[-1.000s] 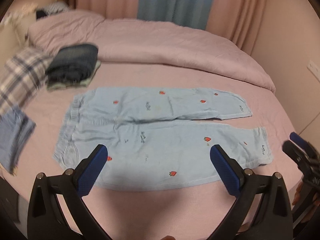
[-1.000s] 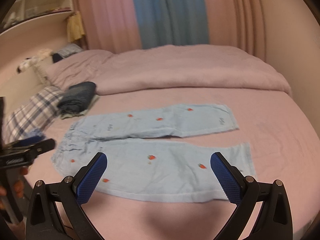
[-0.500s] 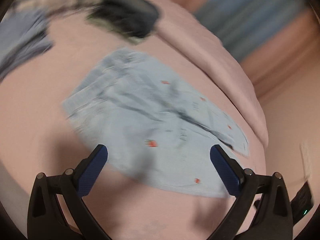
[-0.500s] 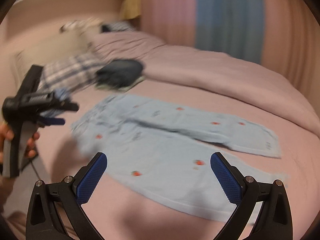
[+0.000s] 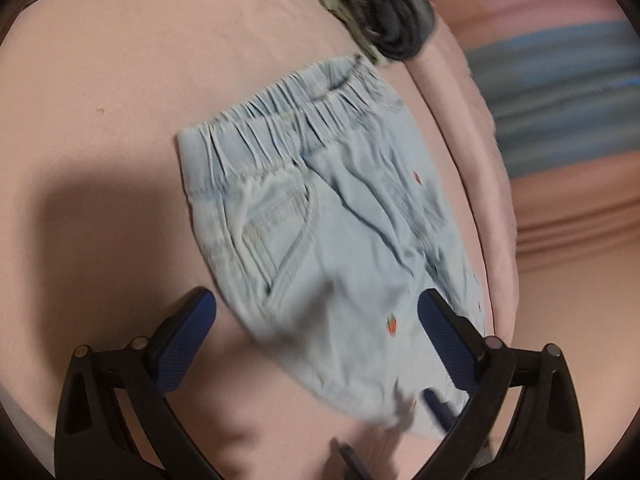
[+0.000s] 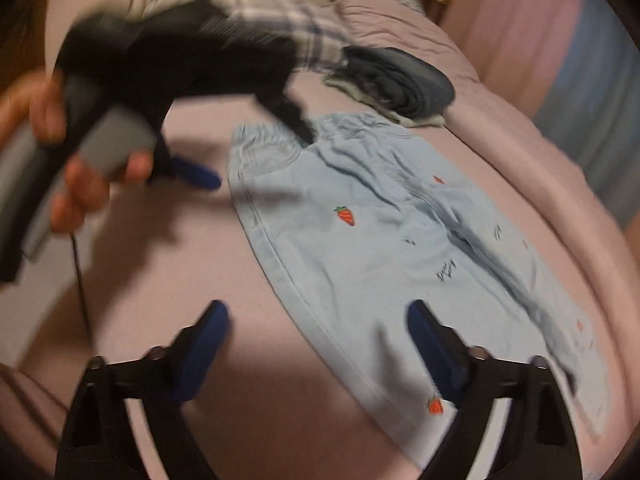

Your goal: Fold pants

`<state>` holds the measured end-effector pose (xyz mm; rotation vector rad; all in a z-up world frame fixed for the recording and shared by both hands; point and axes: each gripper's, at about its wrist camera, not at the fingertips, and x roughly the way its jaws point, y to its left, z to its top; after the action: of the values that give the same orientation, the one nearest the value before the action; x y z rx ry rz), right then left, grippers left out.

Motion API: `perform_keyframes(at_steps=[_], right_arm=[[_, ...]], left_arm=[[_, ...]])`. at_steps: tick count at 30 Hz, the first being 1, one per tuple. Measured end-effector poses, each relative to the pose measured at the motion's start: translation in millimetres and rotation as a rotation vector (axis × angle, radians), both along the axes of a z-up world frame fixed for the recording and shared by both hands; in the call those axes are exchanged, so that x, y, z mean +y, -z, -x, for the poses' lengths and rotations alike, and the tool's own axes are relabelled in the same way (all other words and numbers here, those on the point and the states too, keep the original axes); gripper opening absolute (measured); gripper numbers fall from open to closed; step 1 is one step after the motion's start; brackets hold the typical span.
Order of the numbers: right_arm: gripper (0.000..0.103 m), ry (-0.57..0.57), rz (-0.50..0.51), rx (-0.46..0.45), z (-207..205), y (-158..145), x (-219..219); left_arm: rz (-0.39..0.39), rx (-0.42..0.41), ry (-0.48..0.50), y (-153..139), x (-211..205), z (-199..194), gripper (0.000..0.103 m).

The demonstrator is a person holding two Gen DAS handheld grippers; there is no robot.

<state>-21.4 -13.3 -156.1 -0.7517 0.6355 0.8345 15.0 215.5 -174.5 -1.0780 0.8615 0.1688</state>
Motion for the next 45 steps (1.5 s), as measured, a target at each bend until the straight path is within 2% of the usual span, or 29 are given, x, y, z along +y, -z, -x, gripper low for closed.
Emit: perform_keyframes(at_steps=[2,3,4,5,6,7,11,13,15,16,17,18,19,21,23,25,27,29,30,32,33,34,36,38,39,40,42,43,45], right_arm=[[0.061,-0.001,0.040,-0.012,-5,11,8],[0.058,-0.013,0.025,-0.014,-5,11,9],[0.050,-0.019,0.027,-0.016,-5,11,11],[0.031,-0.025,0.039,-0.002,-6,9,13],[0.019,-0.021,0.039,0.010,-5,5,15],[0.013,-0.006,0.033,0.019,-6,1,17],[0.013,0.004,-0.023,0.091,1,-11,16],[0.013,-0.010,-0.020,0.137,6,-4,17],[0.013,-0.020,0.020,0.128,7,8,20],[0.013,-0.012,-0.006,0.143,4,6,16],[0.019,-0.007,-0.028,0.177,-1,2,12],[0.026,0.001,-0.065,0.229,-4,-5,4],[0.041,0.014,-0.119,0.272,-7,-15,-9],[0.044,0.053,-0.222,0.319,-14,-35,-41],[0.044,0.143,-0.299,0.317,-28,-50,-85],[0.044,0.304,-0.281,0.252,-52,-54,-134],[0.044,0.454,-0.218,0.193,-78,-48,-172],[0.044,0.553,-0.202,0.207,-97,-35,-215],[0.044,0.610,-0.170,0.221,-104,-25,-237],[0.044,0.720,-0.082,0.240,-110,0,-282],[0.045,0.719,-0.108,0.245,-108,3,-297],[0.045,0.720,-0.146,0.236,-101,1,-320],[0.045,0.808,-0.056,0.176,-96,-1,-350],[0.068,0.939,-0.029,0.193,-103,-7,-390],[0.069,0.968,-0.049,0.225,-109,-10,-400],[0.069,0.986,-0.059,0.231,-112,-16,-406],[0.068,0.968,-0.028,0.150,-125,-32,-394],[0.068,0.903,-0.087,0.152,-133,-44,-381],[0.069,0.742,-0.260,0.217,-155,-60,-353]], left_arm=[[-0.019,0.005,-0.032,-2,6,-4,0.090],[-0.032,0.015,-0.042,-4,7,-7,0.078],[-0.049,0.029,-0.050,-3,8,-10,0.051],[-0.061,0.038,-0.046,-3,10,-11,0.035],[-0.072,0.045,-0.033,-2,12,-11,0.019],[-0.073,0.042,-0.026,0,15,-7,0.020],[-0.129,0.035,0.001,-4,19,13,0.020],[-0.177,0.054,0.018,-3,16,17,0.022],[-0.237,0.094,0.071,-2,9,11,0.025],[-0.260,0.105,0.084,-5,7,10,0.030],[-0.283,0.118,0.093,-9,6,10,0.036],[-0.341,0.137,0.099,-17,3,10,0.050],[-0.393,0.143,0.096,-25,1,13,0.062],[-0.481,0.111,0.082,-41,-4,21,0.068],[-0.538,0.083,0.090,-52,-12,20,0.071],[-0.602,0.041,0.148,-60,-32,8,0.077],[-0.612,-0.018,0.246,-59,-57,-11,0.081],[-0.615,-0.065,0.394,-47,-89,-35,0.083],[-0.631,-0.058,0.450,-38,-99,-45,0.084],[-0.687,0.034,0.529,-11,-111,-62,0.083],[-0.700,0.090,0.552,2,-109,-67,0.083],[-0.720,0.082,0.563,11,-104,-65,0.083],[-0.724,0.023,0.599,6,-95,-55,0.078],[-0.772,0.048,0.609,0,-87,-52,0.080],[-0.824,0.066,0.597,-6,-80,-52,0.082],[-0.844,0.065,0.587,-11,-75,-54,0.084],[-0.893,0.050,0.539,-25,-63,-65,0.091],[-0.893,0.023,0.526,-32,-54,-80,0.096],[-0.903,-0.004,0.517,-41,-43,-107,0.097]])
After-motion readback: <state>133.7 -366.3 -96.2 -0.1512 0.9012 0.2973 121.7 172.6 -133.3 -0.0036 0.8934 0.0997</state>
